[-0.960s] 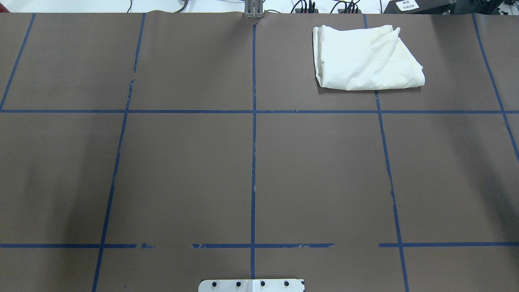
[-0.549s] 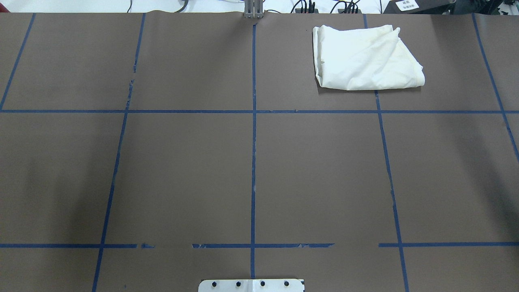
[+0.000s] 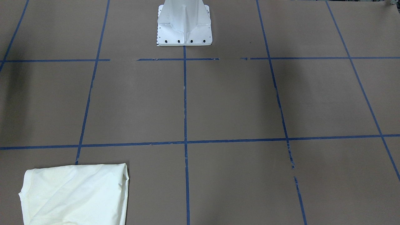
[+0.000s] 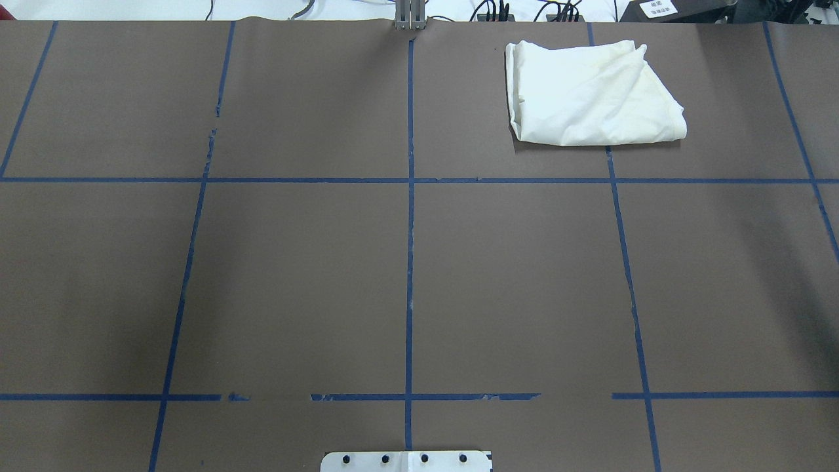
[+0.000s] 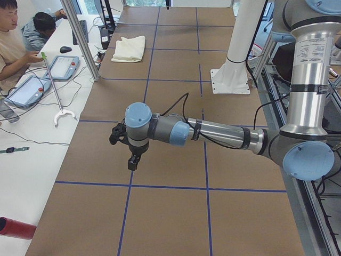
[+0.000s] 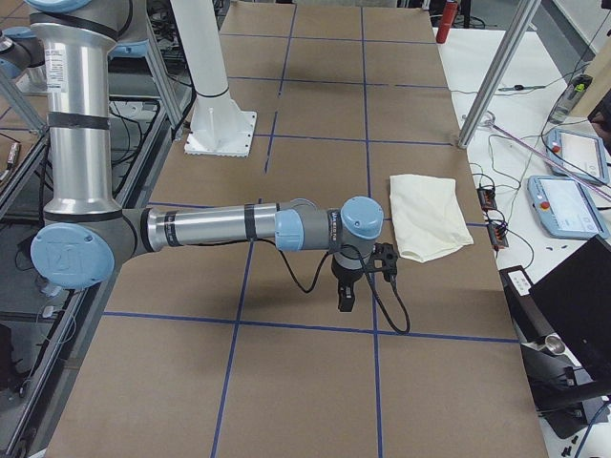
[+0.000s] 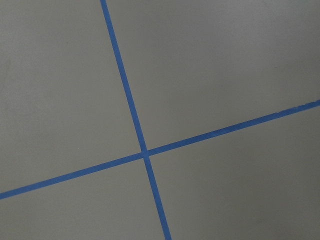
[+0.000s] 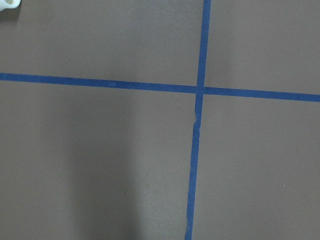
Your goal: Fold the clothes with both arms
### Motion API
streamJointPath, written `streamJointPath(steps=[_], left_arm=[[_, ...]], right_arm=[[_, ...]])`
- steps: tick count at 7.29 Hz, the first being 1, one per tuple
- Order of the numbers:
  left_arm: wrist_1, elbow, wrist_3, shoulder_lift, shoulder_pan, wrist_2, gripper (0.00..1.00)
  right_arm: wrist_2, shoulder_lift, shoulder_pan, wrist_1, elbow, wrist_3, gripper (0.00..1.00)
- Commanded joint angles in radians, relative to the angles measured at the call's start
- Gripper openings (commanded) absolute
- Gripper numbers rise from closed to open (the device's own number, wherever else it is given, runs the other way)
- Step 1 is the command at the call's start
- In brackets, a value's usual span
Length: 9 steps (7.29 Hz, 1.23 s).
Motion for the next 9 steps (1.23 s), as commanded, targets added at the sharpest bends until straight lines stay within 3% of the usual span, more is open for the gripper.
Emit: streamJointPath(steps=[1,9], left_arm=[[0.034,-0.014,0.001,0.005,0.003,0.003,1.0],[0.031,-0.04,0.002,-0.027,0.008,-0.006,1.0]], right_arm=[[0.027,0.0,0.0,0.121,-0.073,0.002,1.0],[0.027,-0.002,0.002,0.166,-0.066,0.008,1.0]])
